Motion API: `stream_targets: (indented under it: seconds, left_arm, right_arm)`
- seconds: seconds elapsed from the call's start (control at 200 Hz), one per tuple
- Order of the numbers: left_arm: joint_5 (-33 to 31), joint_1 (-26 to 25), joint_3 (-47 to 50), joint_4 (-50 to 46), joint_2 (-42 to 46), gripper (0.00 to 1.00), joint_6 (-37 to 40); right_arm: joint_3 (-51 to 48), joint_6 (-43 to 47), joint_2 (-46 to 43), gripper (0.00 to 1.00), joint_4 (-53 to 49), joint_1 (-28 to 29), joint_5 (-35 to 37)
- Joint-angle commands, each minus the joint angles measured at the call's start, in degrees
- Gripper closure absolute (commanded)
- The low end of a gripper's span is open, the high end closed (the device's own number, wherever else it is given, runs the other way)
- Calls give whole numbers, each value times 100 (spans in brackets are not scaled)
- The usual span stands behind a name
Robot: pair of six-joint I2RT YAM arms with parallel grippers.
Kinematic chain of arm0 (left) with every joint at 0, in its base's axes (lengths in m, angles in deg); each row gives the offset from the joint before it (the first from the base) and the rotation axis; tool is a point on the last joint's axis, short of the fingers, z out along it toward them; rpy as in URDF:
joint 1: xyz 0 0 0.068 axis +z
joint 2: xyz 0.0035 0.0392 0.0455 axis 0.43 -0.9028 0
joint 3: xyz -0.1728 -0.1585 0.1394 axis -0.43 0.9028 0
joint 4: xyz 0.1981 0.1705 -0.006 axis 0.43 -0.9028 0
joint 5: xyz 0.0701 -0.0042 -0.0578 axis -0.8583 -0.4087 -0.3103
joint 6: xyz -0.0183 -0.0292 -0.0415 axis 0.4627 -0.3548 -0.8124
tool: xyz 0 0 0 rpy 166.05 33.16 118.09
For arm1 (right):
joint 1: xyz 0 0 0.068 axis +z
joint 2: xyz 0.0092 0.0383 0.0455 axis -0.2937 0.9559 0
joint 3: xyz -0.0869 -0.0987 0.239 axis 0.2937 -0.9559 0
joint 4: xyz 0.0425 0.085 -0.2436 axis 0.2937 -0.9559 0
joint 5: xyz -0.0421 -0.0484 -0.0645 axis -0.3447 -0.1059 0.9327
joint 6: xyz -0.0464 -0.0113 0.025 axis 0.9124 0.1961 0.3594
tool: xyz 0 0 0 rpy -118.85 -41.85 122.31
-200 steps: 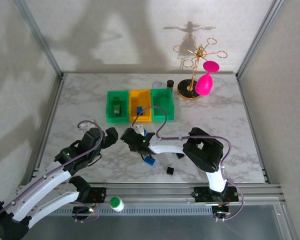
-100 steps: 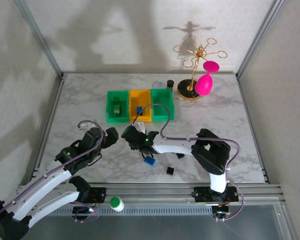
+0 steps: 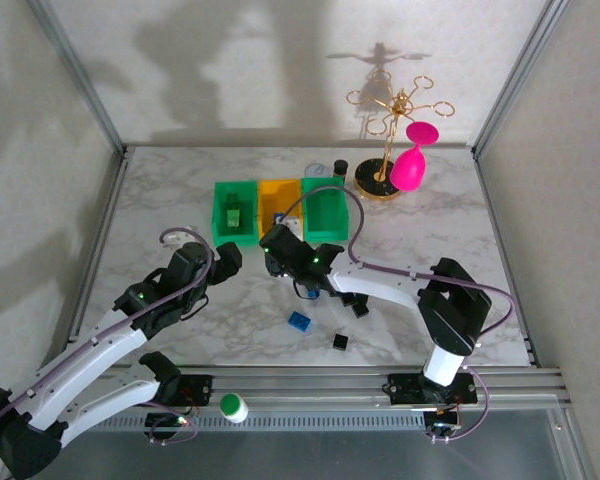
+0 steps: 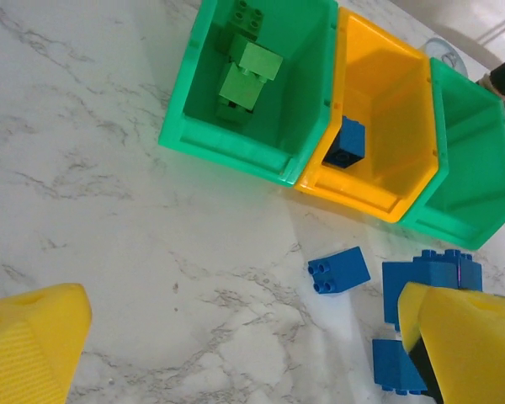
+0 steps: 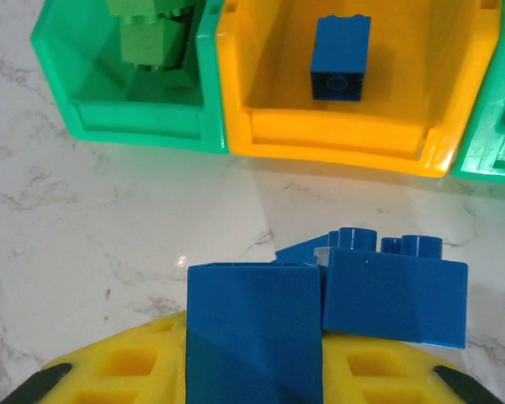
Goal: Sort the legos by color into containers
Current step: Pick up the legos from the center of the table, then place the legos at the center of the table.
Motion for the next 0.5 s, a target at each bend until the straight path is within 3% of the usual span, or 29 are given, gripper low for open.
stream_targets:
  seconds: [0.0,0.496]
  left_arm:
    - [-163,-22,-173,2,23,1,63]
    - [-210,-5,32,-52,103,0,40]
  right_arm:
    - [81,16,132,73,224,-69,-287]
    - [-361,-307,794,72,632,-62,-730]
